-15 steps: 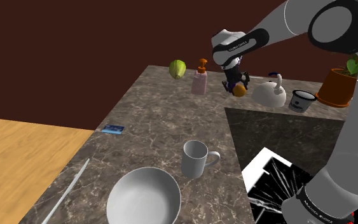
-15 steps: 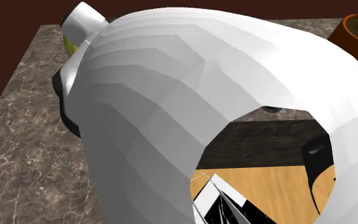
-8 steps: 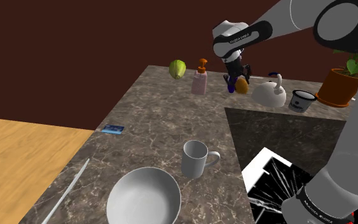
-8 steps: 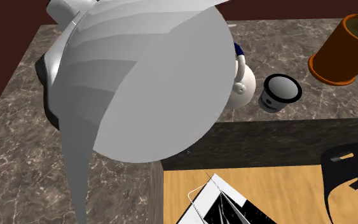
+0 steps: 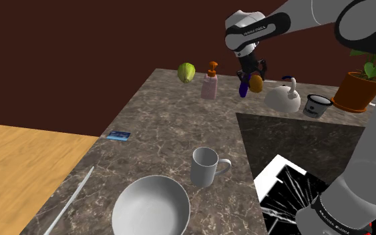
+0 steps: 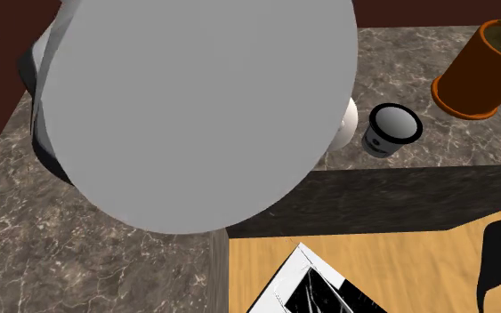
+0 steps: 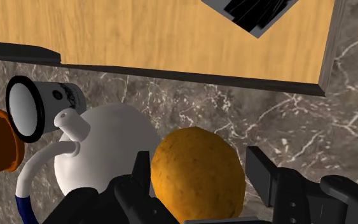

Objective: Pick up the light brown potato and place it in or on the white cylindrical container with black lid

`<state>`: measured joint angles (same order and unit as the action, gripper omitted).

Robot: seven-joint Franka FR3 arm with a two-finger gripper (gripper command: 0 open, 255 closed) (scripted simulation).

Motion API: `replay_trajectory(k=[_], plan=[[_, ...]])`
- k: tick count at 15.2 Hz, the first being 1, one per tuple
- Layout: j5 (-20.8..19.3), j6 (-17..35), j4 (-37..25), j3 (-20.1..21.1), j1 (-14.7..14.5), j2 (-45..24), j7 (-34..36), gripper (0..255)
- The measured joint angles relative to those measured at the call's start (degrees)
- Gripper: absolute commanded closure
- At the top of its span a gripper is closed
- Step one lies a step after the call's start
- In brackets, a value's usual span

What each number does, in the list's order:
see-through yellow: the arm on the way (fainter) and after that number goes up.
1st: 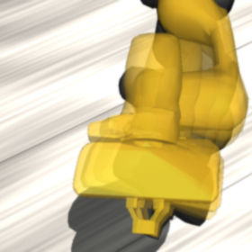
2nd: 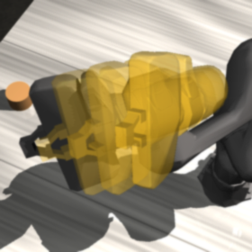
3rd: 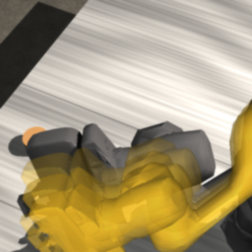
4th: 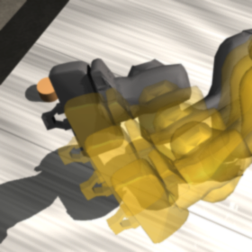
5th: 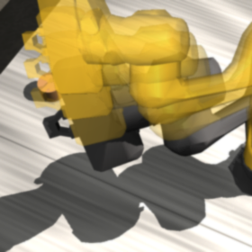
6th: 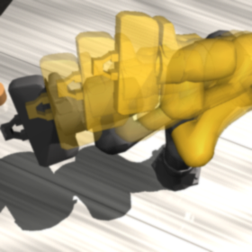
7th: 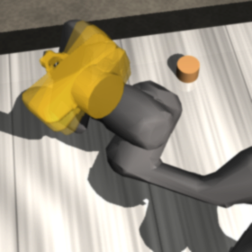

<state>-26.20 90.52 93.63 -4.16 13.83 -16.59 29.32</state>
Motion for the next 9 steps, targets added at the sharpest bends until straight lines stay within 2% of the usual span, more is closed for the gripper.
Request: replay_trajectory(k=[7,9], plan=[[-0.03,-4.4,-4.2,-0.03,-0.21,0.62,-1.99,255],[-0.38,-3.69,-2.79,-0.51,0.51,1.81,-2.91,255]])
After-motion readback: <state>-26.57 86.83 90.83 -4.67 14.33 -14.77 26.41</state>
